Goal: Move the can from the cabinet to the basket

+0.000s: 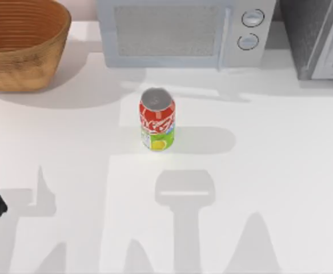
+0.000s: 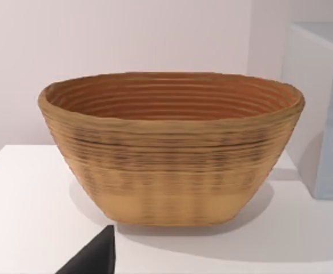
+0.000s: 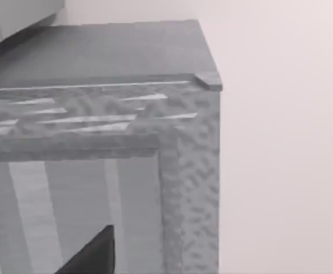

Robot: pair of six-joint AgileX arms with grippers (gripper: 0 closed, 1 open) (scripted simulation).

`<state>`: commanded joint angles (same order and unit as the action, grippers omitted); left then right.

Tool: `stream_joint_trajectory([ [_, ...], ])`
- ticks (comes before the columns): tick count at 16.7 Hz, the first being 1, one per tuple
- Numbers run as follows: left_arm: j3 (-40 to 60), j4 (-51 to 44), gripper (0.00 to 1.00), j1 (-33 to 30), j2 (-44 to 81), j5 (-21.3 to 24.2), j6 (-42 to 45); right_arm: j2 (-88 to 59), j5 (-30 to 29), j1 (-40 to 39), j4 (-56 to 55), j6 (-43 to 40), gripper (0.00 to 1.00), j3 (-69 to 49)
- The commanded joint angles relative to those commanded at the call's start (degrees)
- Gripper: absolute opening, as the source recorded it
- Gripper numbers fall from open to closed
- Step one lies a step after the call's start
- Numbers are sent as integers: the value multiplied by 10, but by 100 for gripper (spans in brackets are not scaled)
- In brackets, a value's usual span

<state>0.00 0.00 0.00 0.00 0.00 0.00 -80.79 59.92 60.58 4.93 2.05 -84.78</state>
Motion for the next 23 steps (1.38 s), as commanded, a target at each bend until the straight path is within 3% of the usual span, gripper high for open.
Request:
stream_joint_trajectory([
  [6,0,0,100,0,0,0,0,39,-8,-9,161,0,100,-145],
  [14,0,0,100,0,0,0,0,41,-25,-25,164,1,100,-151],
  [18,0,0,100,0,0,0,0,49,-124,-122,166,7,100,-148],
  [23,0,0,100,0,0,0,0,57,-328,-324,174,12,100,-141],
])
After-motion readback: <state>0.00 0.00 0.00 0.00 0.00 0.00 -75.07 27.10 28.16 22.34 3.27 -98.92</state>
